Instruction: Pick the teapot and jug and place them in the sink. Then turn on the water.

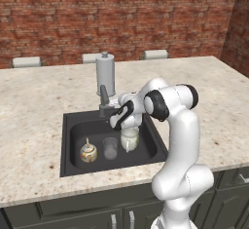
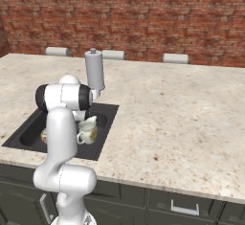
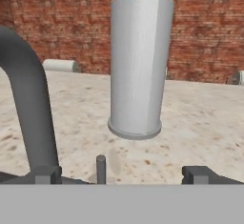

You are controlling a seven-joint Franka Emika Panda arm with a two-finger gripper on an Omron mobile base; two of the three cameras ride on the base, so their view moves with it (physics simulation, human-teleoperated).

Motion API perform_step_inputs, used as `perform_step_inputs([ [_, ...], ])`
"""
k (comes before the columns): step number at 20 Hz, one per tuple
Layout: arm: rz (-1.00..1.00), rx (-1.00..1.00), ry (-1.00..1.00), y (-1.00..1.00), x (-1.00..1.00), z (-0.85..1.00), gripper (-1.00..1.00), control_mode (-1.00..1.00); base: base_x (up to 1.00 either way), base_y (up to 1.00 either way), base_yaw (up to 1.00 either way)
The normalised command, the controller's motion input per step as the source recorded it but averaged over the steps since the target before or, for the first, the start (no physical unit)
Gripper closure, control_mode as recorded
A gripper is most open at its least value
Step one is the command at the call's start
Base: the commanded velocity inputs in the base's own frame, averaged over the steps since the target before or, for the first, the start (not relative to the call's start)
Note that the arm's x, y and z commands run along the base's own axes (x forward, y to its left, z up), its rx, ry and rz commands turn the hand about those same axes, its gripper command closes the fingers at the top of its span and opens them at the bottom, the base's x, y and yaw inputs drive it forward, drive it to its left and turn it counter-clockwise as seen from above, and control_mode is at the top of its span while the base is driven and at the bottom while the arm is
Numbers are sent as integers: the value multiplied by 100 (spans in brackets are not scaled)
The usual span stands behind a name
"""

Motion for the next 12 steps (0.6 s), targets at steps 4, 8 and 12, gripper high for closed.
perform_step_inputs([
  [4,0,0,-2,5,0,-19,-100,-100,0,0,0],
  [8,0,0,-3,1,0,-19,-100,-100,0,0,0],
  [12,0,0,-2,0,0,-15,-100,-100,0,0,0],
])
